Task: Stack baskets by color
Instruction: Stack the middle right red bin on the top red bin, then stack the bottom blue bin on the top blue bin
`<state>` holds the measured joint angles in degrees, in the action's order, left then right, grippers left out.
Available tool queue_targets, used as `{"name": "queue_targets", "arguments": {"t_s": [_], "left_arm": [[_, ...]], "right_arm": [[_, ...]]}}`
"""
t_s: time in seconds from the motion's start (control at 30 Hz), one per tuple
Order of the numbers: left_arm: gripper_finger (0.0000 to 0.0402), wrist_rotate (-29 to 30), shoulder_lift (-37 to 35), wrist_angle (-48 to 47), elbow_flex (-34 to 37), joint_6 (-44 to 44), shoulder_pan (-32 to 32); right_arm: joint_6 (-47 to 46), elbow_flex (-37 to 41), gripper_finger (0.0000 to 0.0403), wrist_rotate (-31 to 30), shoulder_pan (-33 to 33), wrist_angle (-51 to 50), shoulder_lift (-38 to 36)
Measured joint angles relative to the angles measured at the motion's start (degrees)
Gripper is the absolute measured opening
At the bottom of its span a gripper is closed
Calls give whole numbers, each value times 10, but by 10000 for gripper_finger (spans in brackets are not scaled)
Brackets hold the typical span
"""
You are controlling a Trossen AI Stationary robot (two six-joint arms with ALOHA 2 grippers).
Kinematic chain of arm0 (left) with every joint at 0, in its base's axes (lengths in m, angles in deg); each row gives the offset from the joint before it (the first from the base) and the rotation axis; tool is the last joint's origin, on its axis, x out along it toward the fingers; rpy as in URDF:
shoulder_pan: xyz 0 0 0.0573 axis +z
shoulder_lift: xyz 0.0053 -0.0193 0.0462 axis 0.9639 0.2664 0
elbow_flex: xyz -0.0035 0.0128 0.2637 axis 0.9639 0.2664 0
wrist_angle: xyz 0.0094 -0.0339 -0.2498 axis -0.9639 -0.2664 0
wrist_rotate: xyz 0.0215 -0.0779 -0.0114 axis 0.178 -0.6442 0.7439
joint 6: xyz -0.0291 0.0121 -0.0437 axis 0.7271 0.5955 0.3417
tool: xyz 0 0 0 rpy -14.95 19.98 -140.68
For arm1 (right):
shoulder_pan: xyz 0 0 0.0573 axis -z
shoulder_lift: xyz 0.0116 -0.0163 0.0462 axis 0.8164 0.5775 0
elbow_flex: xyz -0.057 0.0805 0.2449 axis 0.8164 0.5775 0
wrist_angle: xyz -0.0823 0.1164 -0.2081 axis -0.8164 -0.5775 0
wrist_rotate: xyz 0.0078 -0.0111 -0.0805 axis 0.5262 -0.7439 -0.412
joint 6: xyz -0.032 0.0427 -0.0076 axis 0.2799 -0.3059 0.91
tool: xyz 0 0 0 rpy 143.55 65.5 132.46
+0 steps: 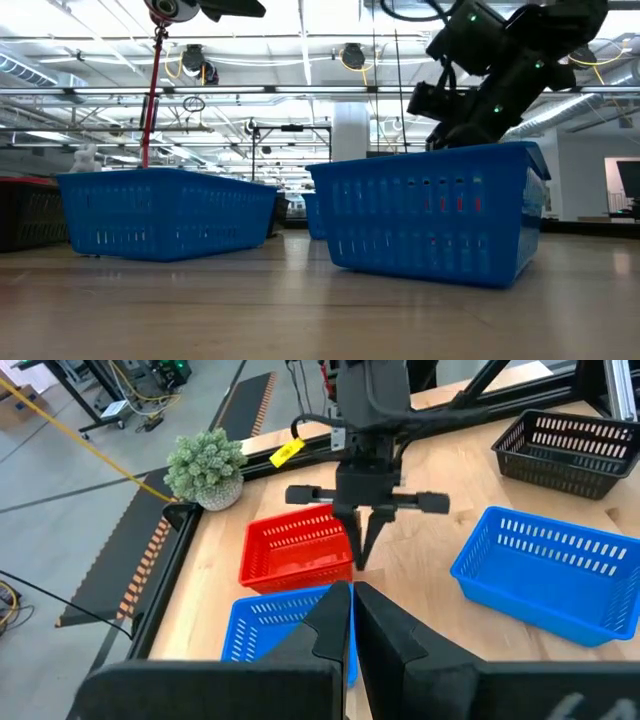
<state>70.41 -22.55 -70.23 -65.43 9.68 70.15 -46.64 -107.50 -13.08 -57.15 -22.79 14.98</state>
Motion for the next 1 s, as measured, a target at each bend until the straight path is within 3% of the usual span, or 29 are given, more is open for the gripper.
{"name": "queue_targets", "arguments": {"t_s": [0.47,0.6,0.8,1.0], "left_arm": [[21,-1,0,0,0,6,0],[21,-1,0,0,0,20,0],[21,-10,16,12,-1,38,-20],[22,-39,76,45,-18,32,-67]], "right_arm": [[-18,-1,0,-5,13,-1,-11],[-18,-1,0,-1,11,-3,-50],[-39,-1,0,65,8,-22,-135],[-53,-1,0,89,7,-129,-226]]}}
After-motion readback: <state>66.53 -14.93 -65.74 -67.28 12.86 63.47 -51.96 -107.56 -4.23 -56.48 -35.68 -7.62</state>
